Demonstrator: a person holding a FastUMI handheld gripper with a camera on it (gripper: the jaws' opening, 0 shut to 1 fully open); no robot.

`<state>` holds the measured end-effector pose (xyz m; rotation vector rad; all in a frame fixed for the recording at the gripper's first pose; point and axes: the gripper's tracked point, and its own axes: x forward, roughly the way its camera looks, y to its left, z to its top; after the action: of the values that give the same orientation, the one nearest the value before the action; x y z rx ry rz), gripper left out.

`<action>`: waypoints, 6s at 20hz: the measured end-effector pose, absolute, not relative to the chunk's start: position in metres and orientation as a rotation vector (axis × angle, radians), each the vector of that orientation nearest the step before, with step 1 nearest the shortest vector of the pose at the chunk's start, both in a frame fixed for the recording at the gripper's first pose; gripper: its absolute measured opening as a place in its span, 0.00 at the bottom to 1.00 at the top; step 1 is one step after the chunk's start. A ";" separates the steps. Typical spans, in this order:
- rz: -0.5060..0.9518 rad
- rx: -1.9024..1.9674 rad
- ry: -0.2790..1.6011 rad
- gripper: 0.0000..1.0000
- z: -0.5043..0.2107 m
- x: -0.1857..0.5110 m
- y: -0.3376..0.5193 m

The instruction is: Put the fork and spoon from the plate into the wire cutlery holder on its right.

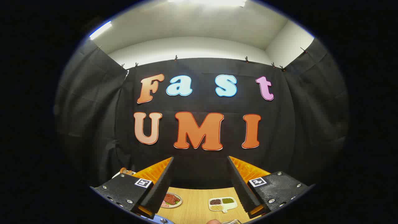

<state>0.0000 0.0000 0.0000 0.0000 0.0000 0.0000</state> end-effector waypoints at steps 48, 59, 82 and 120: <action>0.251 -0.013 1.131 0.95 -0.300 -0.126 0.130; 0.302 -0.099 1.290 0.60 -0.372 -0.180 0.149; 0.257 0.002 1.285 0.09 -0.348 -0.179 0.139; 0.181 -0.231 1.696 0.09 -0.311 -0.170 -0.120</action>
<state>-0.1703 -0.1205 -0.3107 -0.2305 1.6958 0.1810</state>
